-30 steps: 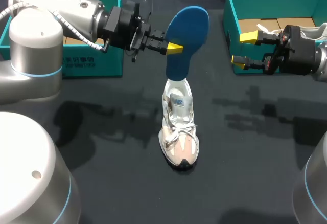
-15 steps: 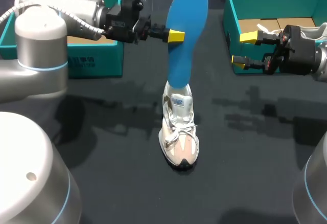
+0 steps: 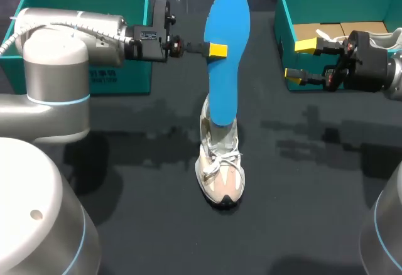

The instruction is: Take the shoe out of the shoebox, open the shoe tongue, remove and reinsert the insole, then place the shoe into the shoebox

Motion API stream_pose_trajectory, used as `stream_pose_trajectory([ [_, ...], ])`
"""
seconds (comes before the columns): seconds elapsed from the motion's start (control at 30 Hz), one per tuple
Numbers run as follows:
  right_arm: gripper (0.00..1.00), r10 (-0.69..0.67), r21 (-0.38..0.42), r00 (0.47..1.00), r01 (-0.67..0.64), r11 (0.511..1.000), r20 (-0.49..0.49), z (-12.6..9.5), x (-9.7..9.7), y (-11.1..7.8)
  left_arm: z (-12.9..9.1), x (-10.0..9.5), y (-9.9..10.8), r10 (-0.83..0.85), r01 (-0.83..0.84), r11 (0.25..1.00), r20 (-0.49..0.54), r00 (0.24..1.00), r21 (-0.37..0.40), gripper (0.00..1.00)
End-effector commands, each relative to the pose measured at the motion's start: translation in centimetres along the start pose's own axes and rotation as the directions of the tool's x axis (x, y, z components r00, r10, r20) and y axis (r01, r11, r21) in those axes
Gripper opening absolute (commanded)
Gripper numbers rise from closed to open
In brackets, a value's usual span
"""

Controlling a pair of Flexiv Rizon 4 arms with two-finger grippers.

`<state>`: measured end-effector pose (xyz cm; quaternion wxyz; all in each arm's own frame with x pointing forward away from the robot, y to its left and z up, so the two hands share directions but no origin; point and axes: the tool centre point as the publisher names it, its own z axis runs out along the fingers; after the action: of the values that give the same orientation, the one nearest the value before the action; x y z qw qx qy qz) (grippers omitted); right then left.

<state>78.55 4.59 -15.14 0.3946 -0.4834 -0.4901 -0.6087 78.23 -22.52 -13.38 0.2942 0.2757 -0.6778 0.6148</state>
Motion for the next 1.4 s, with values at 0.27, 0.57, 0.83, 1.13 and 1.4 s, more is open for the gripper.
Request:
stream_pose_trajectory([
  [0.27,1.0,0.001,0.001,1.0,-0.001,1.0,0.003,0.0,0.0,-0.1,0.5,0.1,0.6,-0.655,0.65,0.754,-0.039,0.754,-0.092,0.0],
  [0.57,1.0,0.001,0.001,1.0,-0.001,1.0,0.003,0.0,0.0,-0.1,1.0,-0.9,1.6,-0.725,0.723,0.688,-0.04,0.687,-0.056,0.0],
  [0.83,1.0,-0.031,0.079,0.984,0.017,0.997,0.177,-0.7,1.2,0.5,1.2,-1.6,1.8,-0.735,0.735,0.677,-0.05,0.676,-0.028,0.0],
  [1.13,1.0,-0.049,0.167,0.903,-0.026,0.986,0.427,-0.5,3.8,1.1,1.7,-2.4,1.6,-0.737,0.74,0.672,-0.077,0.671,0.022,0.0],
  [1.4,1.0,-0.081,0.232,0.721,-0.113,0.966,0.688,0.6,6.5,1.4,1.9,-2.8,1.3,-0.751,0.757,0.65,-0.103,0.653,0.065,0.0],
])
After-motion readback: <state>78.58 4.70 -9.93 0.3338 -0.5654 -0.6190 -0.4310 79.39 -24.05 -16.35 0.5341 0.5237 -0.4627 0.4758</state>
